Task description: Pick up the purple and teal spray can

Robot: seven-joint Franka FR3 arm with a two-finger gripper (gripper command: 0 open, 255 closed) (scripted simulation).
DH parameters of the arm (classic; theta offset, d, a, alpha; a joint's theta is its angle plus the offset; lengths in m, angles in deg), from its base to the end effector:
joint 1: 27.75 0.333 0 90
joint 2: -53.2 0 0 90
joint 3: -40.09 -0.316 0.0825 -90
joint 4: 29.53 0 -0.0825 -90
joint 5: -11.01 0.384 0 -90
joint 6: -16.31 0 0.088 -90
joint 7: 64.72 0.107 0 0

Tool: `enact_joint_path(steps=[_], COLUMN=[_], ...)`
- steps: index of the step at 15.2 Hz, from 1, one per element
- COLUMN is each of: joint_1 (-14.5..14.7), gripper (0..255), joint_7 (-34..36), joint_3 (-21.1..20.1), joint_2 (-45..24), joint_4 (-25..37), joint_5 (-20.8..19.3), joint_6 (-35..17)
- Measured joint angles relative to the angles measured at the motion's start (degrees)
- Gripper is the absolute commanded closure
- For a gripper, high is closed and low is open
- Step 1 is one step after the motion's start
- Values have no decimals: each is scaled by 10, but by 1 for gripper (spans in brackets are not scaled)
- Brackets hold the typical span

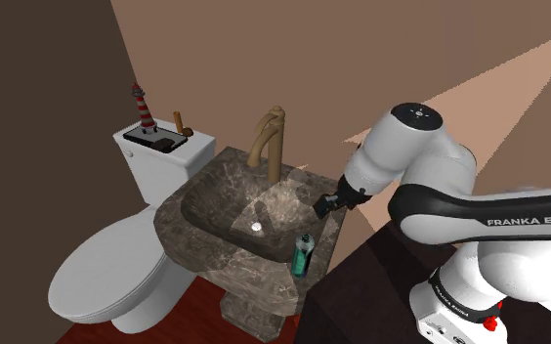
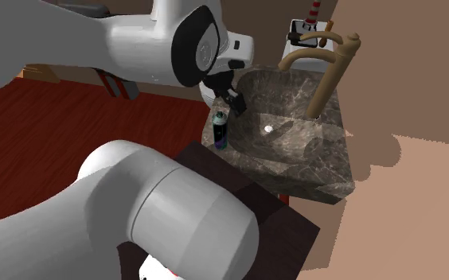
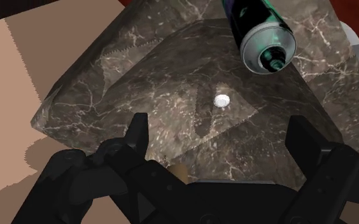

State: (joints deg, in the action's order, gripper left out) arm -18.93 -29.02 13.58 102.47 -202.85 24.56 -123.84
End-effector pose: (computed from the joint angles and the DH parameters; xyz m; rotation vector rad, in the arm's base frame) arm 0.2588 0.1417 0.3587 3.0592 -0.4282 0.4700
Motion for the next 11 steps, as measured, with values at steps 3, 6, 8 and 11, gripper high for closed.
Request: enact_joint_path(steps=[3,6,8,11], joint_1=[-64,-168,-238,-333], gripper=[0,0,0,0], joint_7=[108,191,224,253], joint_3=[-149,-278,-348,-436], joint_2=[-162,-246,-277,-301], joint_4=[5,8,15,17], joint_5=[8,-28,-52,-82], joint_6=[-176,-294,-334,-375])
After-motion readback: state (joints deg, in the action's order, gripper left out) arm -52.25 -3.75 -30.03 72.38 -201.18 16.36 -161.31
